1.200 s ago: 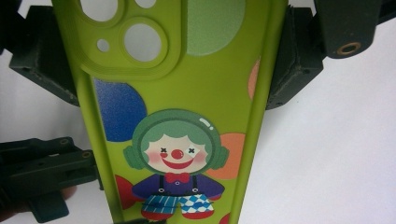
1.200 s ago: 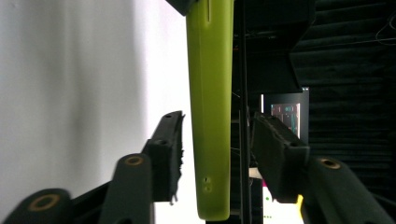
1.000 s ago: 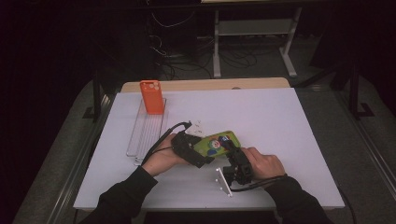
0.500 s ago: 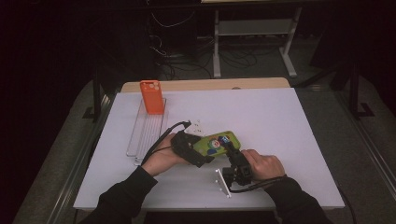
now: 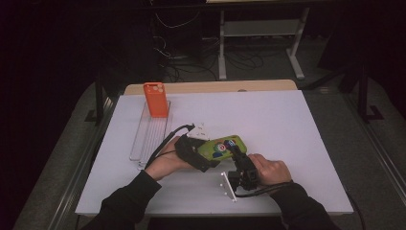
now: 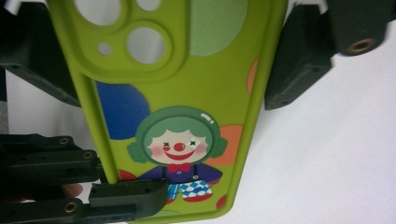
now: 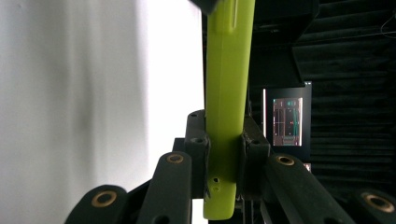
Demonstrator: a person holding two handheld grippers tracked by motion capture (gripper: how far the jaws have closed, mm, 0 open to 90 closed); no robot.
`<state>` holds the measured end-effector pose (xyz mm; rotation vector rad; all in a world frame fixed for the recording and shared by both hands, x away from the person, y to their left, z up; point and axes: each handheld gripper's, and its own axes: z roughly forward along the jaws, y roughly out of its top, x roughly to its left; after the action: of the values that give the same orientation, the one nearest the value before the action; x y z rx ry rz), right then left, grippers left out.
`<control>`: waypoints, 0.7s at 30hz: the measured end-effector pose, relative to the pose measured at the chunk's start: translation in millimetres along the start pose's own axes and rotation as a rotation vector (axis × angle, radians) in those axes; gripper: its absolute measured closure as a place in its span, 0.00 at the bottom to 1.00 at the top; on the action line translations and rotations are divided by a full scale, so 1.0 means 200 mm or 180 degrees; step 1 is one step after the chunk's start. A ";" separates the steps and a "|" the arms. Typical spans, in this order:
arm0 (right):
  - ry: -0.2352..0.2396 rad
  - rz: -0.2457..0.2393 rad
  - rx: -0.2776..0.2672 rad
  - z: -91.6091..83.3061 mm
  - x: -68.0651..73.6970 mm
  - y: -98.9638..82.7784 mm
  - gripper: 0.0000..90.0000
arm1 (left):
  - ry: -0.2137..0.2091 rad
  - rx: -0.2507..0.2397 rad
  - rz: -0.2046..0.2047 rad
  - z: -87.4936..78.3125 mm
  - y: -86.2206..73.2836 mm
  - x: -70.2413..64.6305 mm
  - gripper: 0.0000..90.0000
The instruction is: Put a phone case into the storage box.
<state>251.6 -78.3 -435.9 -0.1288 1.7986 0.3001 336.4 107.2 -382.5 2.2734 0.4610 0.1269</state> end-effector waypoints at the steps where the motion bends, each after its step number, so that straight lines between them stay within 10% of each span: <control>1: 0.0005 0.0011 0.0007 0.00 0.00 0.00 0.85 | -0.0023 -0.0008 0.0002 0.00 0.00 0.00 0.07; 11: 0.0053 0.0309 0.0013 0.01 -0.03 -0.04 0.84 | 0.0022 -0.0097 -0.0017 -0.07 -0.02 0.05 0.00; 21: 0.0284 0.1013 0.0042 0.03 -0.10 -0.10 0.84 | 0.0094 -0.0128 0.0035 -0.10 -0.03 0.08 0.00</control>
<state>266.4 -97.7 -420.6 0.1579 1.9085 0.5150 344.8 130.3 -375.1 2.2375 0.4575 0.1740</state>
